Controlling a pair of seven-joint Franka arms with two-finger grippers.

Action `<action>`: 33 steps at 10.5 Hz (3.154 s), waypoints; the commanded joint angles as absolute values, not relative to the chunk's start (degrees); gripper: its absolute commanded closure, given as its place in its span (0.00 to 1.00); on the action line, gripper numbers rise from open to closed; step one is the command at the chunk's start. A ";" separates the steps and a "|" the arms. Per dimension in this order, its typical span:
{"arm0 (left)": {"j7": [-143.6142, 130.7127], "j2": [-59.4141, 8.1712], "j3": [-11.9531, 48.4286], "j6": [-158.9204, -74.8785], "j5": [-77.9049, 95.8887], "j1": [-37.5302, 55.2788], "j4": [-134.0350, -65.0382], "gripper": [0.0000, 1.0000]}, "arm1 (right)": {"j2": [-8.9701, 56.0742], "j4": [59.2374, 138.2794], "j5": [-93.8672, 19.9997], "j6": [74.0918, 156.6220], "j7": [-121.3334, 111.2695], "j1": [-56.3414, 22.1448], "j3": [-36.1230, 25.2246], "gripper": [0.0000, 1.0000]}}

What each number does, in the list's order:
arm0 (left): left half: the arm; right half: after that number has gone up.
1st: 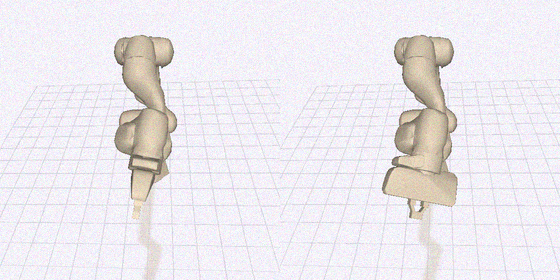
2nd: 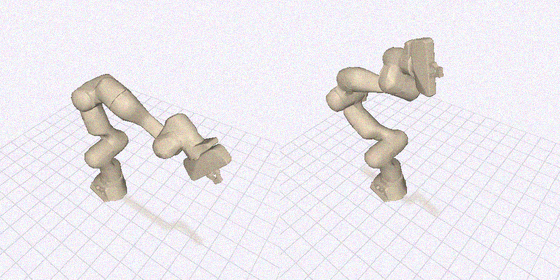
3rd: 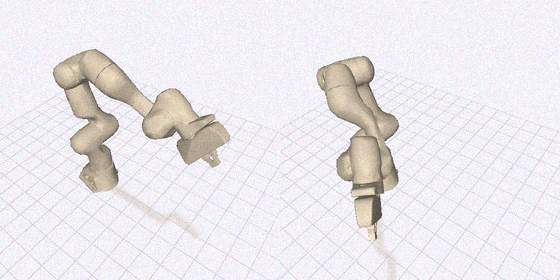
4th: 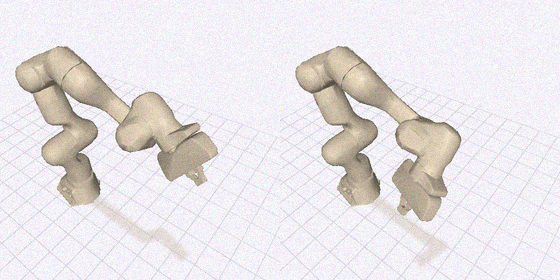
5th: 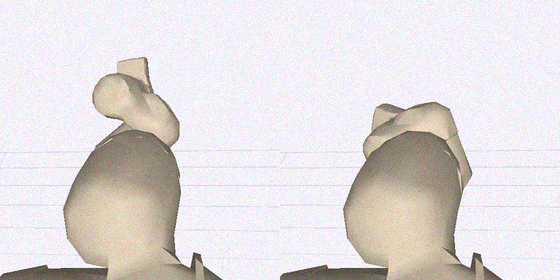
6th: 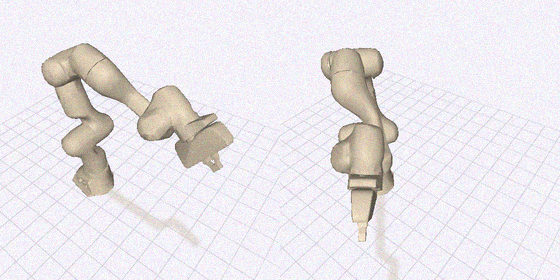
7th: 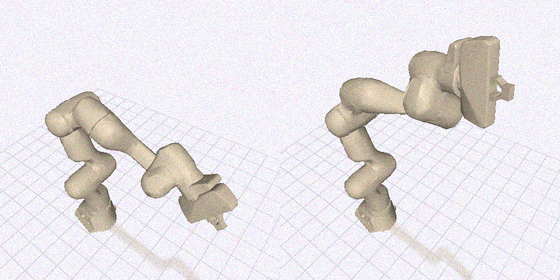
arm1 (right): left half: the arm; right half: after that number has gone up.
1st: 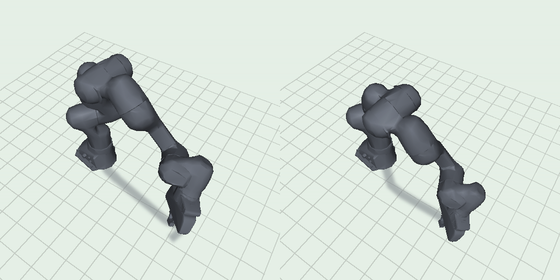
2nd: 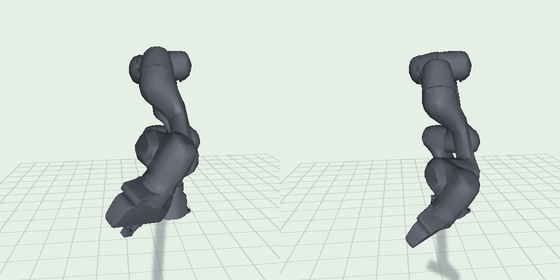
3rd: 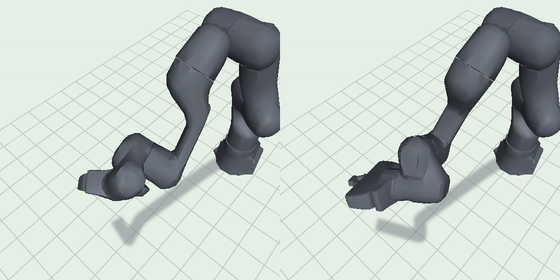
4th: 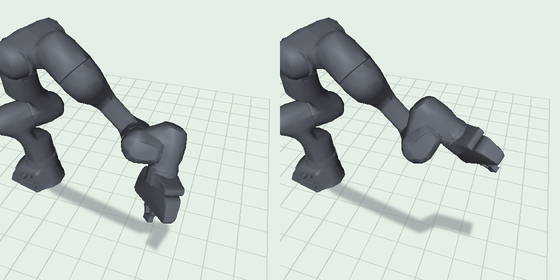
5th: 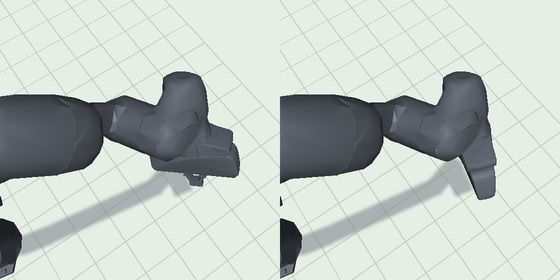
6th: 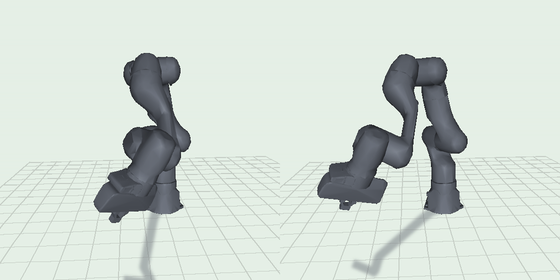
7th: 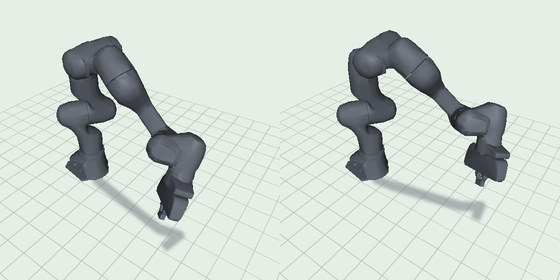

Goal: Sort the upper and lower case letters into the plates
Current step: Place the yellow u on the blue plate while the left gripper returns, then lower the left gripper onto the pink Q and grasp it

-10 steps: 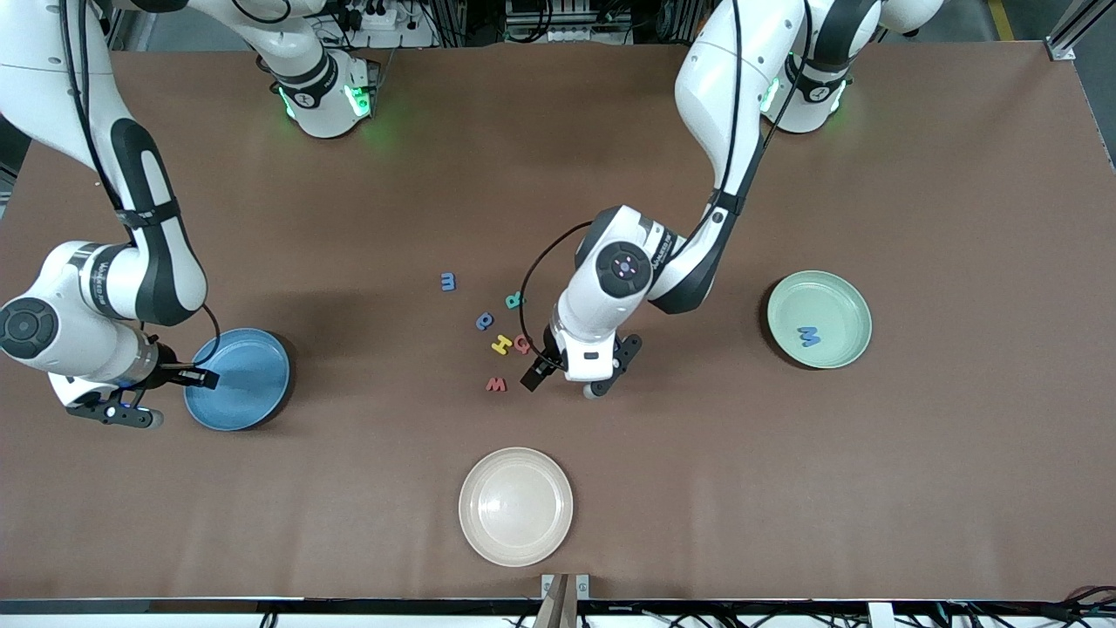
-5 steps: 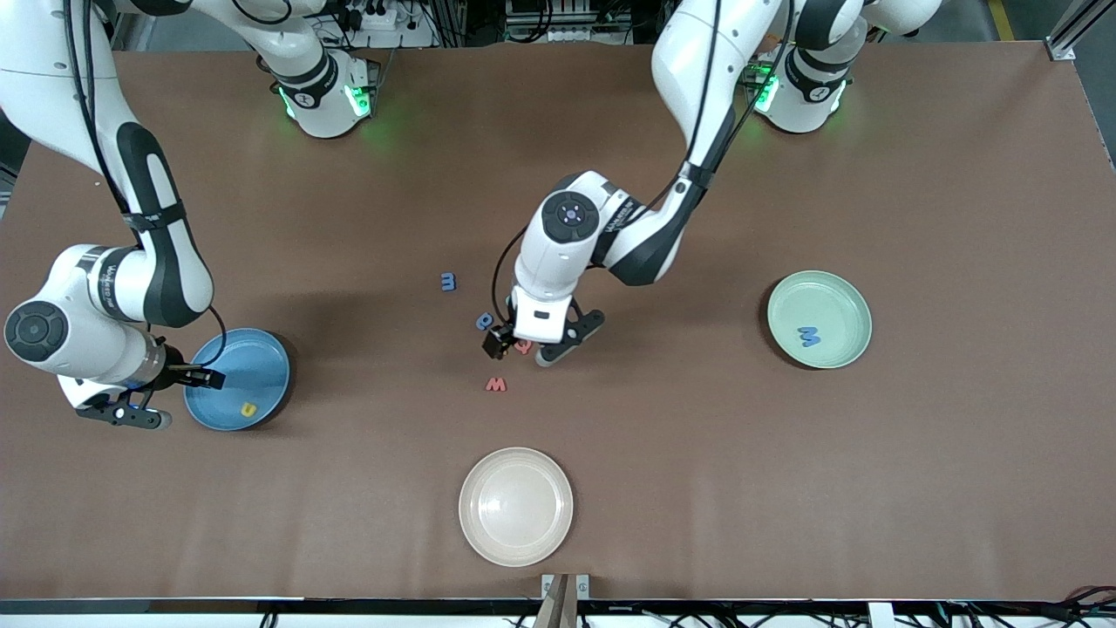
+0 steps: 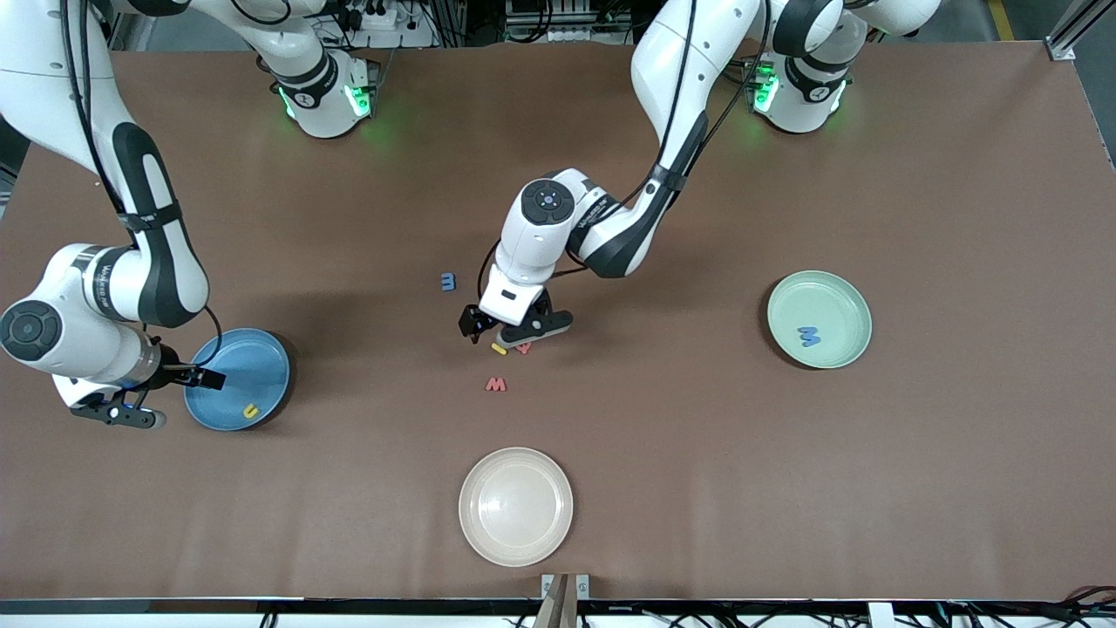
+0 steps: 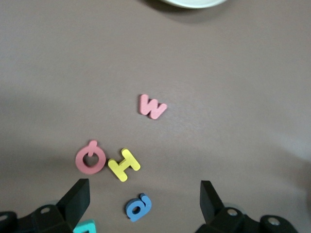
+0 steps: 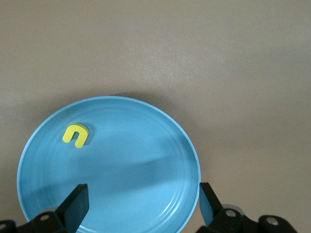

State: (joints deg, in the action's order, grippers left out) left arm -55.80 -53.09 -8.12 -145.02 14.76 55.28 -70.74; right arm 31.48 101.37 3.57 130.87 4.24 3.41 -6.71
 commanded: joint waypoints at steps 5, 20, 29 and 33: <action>5.68 -51.94 -7.91 -145.55 8.02 52.38 -71.10 0.00 | 31.73 100.90 4.48 129.90 5.27 4.39 -6.15 0.00; -8.09 -57.92 -7.38 -147.30 2.11 54.93 -73.39 0.00 | 31.73 101.07 4.57 123.75 5.27 7.12 -6.15 0.00; -2.29 -58.18 -7.38 -147.39 2.63 54.76 -73.30 0.24 | 31.73 100.99 4.57 123.84 5.19 7.38 -6.15 0.00; -7.55 -58.18 -7.38 -147.39 2.72 54.84 -73.30 0.44 | 31.73 100.99 4.57 123.84 5.19 7.38 -6.15 0.00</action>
State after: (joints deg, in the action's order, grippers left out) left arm -4.90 -58.24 -7.08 -146.60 3.74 54.73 -72.64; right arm 31.73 101.43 3.57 124.25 4.41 6.53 -6.91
